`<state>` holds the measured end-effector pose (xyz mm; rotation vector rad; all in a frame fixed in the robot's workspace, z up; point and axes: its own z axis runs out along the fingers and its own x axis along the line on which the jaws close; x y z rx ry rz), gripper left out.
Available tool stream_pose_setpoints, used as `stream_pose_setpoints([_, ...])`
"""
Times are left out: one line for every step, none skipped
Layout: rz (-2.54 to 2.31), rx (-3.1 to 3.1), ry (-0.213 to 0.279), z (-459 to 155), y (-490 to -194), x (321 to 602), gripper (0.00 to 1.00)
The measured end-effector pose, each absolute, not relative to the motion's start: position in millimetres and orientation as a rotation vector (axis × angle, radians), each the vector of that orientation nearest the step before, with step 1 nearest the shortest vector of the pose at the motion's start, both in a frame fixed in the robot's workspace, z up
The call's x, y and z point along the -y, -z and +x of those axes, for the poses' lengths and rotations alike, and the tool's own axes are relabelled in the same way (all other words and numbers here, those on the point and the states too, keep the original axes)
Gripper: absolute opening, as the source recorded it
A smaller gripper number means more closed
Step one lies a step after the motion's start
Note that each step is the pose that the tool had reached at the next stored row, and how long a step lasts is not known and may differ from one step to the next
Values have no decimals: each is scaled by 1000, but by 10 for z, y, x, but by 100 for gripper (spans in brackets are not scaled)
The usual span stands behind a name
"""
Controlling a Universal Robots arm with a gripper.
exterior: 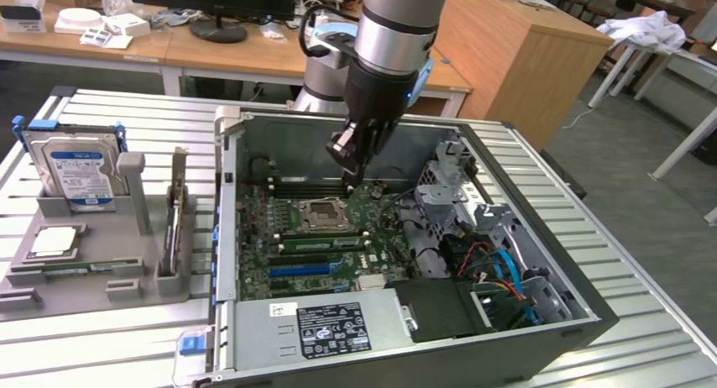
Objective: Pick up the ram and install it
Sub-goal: 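Press down the ram until it locks into place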
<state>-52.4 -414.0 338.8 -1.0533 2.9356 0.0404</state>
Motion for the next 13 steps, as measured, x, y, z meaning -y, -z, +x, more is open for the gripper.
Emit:
stream_pose_setpoints([-1030, -2944, -40, -524, -3387, 4140, 11])
stream_pose_setpoints([-1007, -2951, -40, -524, -3387, 4140, 11])
stream_pose_setpoints([-984, -2959, -39, -524, -3386, 4140, 11])
stream_pose_setpoints([-961, -2966, -39, -524, -3385, 4140, 11])
stream_pose_setpoints([-939, -2973, -39, -524, -3384, 4140, 11])
stream_pose_setpoints([-919, -2979, -39, -524, -3384, 4140, 11])
stream_pose_setpoints([-901, -2984, -38, -524, -3383, 4140, 11])
stream_pose_setpoints([-886, -2989, -38, -524, -3382, 4140, 11])
stream_pose_setpoints([-868, -2994, -38, -523, -3381, 4140, 11])
stream_pose_setpoints([-849, -2999, -38, -524, -3380, 4140, 11])
stream_pose_setpoints([-829, -3005, -38, -524, -3379, 4140, 11])
stream_pose_setpoints([-809, -3010, -37, -524, -3379, 4140, 11])
stream_pose_setpoints([-790, -3015, -37, -524, -3378, 4140, 11])
